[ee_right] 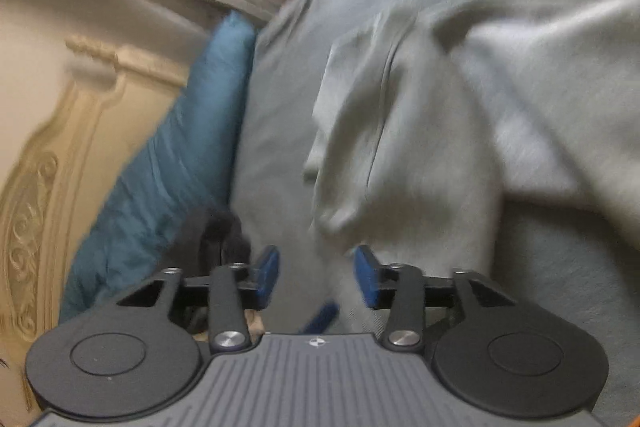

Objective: Fold clothes

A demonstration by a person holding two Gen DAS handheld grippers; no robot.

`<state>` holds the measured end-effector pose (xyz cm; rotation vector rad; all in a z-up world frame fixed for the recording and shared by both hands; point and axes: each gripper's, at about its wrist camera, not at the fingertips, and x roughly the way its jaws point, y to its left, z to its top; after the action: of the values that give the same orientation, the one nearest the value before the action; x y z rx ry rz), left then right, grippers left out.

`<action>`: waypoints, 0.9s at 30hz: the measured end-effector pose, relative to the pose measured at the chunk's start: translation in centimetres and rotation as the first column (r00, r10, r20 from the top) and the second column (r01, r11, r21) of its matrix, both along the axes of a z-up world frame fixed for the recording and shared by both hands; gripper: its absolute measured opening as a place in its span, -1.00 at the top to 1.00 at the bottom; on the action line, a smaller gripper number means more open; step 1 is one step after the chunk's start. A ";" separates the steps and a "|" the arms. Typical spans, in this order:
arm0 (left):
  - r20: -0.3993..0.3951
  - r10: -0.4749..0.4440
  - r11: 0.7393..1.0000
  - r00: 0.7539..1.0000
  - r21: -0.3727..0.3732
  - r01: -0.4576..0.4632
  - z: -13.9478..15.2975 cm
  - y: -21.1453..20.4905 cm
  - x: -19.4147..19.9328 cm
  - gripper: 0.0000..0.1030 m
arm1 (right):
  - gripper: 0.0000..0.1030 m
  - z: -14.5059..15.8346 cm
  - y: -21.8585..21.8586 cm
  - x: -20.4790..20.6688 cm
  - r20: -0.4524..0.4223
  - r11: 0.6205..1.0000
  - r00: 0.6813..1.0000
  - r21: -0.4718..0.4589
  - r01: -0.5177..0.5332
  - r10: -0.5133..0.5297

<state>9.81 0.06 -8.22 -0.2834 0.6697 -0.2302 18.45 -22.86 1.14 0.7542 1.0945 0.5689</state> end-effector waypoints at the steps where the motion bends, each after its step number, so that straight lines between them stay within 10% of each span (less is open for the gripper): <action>1: -0.010 0.004 1.000 1.000 -0.004 -0.004 -0.1 0.0 0.2 -0.99 | -0.08 0.3 -1.1 0.1 0.018 0.999 1.000 -0.035 0.025 -0.025; 6: -0.058 0.037 0.999 0.998 -0.005 -0.037 -0.9 0.1 1.4 -0.92 | -0.44 0.2 -5.8 2.6 0.102 0.905 0.992 -0.411 0.112 -0.076; 10: -0.092 0.066 0.998 0.994 0.002 -0.066 -1.5 0.2 2.4 -0.67 | -0.54 -0.8 -9.1 4.0 0.105 0.867 0.985 -0.470 0.168 -0.134; 15: -0.052 0.087 0.995 0.995 0.049 -0.085 -1.0 -0.6 2.3 -0.23 | -0.86 -1.1 -6.8 3.4 0.163 0.825 0.984 -0.565 0.031 0.074; 19: -0.037 0.122 0.992 0.992 0.049 -0.120 -0.7 -0.2 2.3 0.01 | -0.95 -2.5 -1.6 0.2 0.177 0.629 0.893 -0.765 -0.139 0.413; 24: 0.019 0.151 0.986 0.988 0.068 -0.152 0.4 0.0 2.4 0.29 | -0.91 -7.3 1.9 -0.7 0.085 0.368 0.817 -0.916 -0.162 0.571; 26: 0.048 0.155 0.983 0.987 0.094 -0.159 0.7 0.0 2.2 0.34 | -0.73 -8.0 1.7 0.0 0.090 0.392 0.832 -0.906 -0.161 0.548; 27: 0.059 0.157 0.981 0.986 0.104 -0.163 0.8 0.0 2.0 0.35 | -0.25 -7.6 1.5 0.3 0.103 0.415 0.851 -0.899 -0.142 0.515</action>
<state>11.85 0.03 -7.42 -0.2254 0.6039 -0.0464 18.70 -21.40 -6.51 -0.5137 1.0015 0.3735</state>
